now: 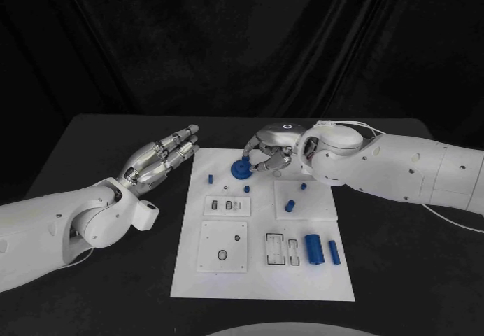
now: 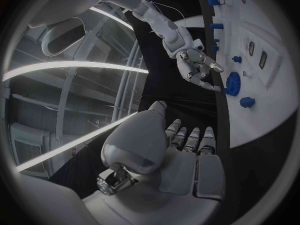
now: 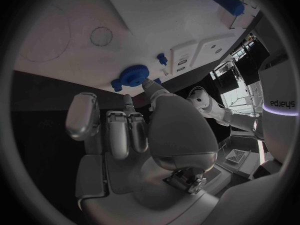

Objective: Assemble the parts on the task board

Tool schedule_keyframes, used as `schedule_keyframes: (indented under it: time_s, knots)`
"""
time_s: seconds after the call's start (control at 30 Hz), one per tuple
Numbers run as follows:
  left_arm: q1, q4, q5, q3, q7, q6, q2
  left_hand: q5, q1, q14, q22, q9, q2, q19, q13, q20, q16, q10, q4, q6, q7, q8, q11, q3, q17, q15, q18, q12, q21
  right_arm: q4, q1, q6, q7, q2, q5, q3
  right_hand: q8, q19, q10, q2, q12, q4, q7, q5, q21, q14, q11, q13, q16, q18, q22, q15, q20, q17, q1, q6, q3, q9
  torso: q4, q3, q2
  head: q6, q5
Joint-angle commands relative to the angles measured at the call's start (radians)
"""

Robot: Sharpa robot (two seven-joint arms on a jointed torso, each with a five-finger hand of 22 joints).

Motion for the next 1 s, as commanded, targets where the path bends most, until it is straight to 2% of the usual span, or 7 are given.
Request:
schedule_keyframes:
  time_s: [0.03,0.27,0.4,0.53,0.67,0.83,1.0]
  knots:
    - [0.0,0.001,0.0,0.001,0.113,0.012,0.0,0.004,0.012,0.0,-0.001,0.001,-0.001,0.001,-0.002,0.006,-0.004,0.003,0.002,0.0,0.008,0.003,0.006,0.004,-0.001,0.004,0.018,-0.007,-0.003,0.015,0.001,-0.034,0.006,-0.02,-0.006,0.0,0.005,-0.001,0.108,0.015,0.003,0.009,0.002,0.01,-0.009,0.095,-0.006,0.264,-0.007,-0.003,0.153,-0.007,-0.005,0.243,-0.003,0.013,0.001,-0.003,-0.0016,-0.0001,0.0,0.004,0.001]
    - [0.0,0.008,0.0,0.001,0.113,0.009,-0.011,0.004,0.011,0.0,-0.001,0.001,-0.001,0.001,-0.002,0.008,-0.004,0.003,0.0,0.001,0.009,0.003,0.007,0.008,-0.001,0.005,0.018,-0.007,-0.003,0.117,0.02,-0.081,0.011,-0.142,-0.006,0.0,0.02,0.02,0.108,0.012,0.003,0.005,0.002,0.009,0.036,0.098,-0.008,0.264,0.002,-0.011,0.165,-0.01,-0.008,0.25,0.009,0.059,-0.003,-0.009,0.0051,0.0007,0.002,0.003,0.012]
    - [0.0,0.008,0.0,0.001,0.112,0.007,-0.017,0.004,0.011,0.0,-0.001,0.001,-0.001,0.001,-0.002,0.008,-0.004,0.003,0.0,0.001,0.009,0.003,0.007,0.008,-0.001,0.005,0.018,-0.007,-0.003,0.192,0.039,-0.11,-0.002,-0.249,-0.006,0.0,0.025,0.077,0.108,0.006,0.003,0.01,-0.005,0.002,0.189,0.083,-0.017,0.264,-0.08,-0.04,0.204,-0.02,-0.018,0.177,0.011,0.093,-0.014,-0.02,0.0013,0.0003,0.001,-0.004,0.014]
    - [0.0,0.009,0.0,0.001,0.112,0.006,-0.019,0.004,0.011,0.0,-0.001,0.001,-0.002,0.001,-0.002,0.008,-0.004,0.003,-0.002,0.002,0.009,0.003,0.007,0.009,-0.001,0.006,0.018,-0.007,-0.003,0.234,0.046,-0.112,-0.031,-0.323,-0.007,0.0,0.023,0.091,0.108,0.002,0.003,0.016,-0.016,-0.006,0.233,0.08,-0.026,0.264,-0.111,-0.049,0.215,-0.026,-0.024,0.144,0.009,0.1,-0.021,-0.026,-0.002,-0.0003,0.001,-0.005,0.015]
    - [0.0,0.01,0.0,0.001,0.111,0.008,-0.017,0.005,0.011,0.0,-0.001,0.001,-0.002,0.001,-0.002,0.009,-0.004,0.003,-0.003,0.003,0.009,0.003,0.007,0.01,-0.001,0.006,0.018,-0.007,-0.003,0.253,0.048,-0.099,-0.059,-0.379,-0.021,0.0,0.018,0.107,0.108,-0.001,0.003,0.023,-0.039,-0.012,0.29,0.075,-0.044,0.264,-0.155,-0.06,0.229,-0.041,-0.036,0.095,0.012,0.106,-0.027,-0.034,0.0003,0.0021,0.001,-0.005,0.01]
    - [0.0,0.01,0.0,0.001,0.111,0.006,-0.018,0.005,0.011,0.0,-0.001,0.001,-0.003,0.001,-0.002,0.009,-0.004,0.003,-0.004,0.004,0.009,0.003,0.007,0.01,-0.001,0.006,0.018,-0.007,-0.003,0.261,0.041,-0.115,-0.066,-0.428,-0.028,0.0,0.008,0.108,0.108,-0.006,0.003,0.035,-0.044,-0.026,0.298,0.076,-0.05,0.264,-0.155,-0.061,0.231,-0.046,-0.042,0.089,0.004,0.095,-0.037,-0.042,0.0037,0.0008,0.0,-0.003,0.008]
    - [-0.001,0.01,0.0,0.001,0.11,0.006,-0.018,0.006,0.012,0.0,-0.001,0.002,-0.003,0.001,-0.002,0.009,-0.004,0.003,-0.005,0.004,0.009,0.003,0.007,0.011,-0.001,0.006,0.018,-0.007,-0.003,0.26,0.027,-0.14,-0.069,-0.457,-0.03,0.0,0.004,0.109,0.108,-0.025,0.003,0.071,-0.039,-0.117,0.308,0.079,-0.047,0.264,-0.142,-0.063,0.233,-0.045,-0.043,0.091,-0.015,0.095,-0.065,-0.048,0.0024,0.001,0.001,-0.003,0.009]
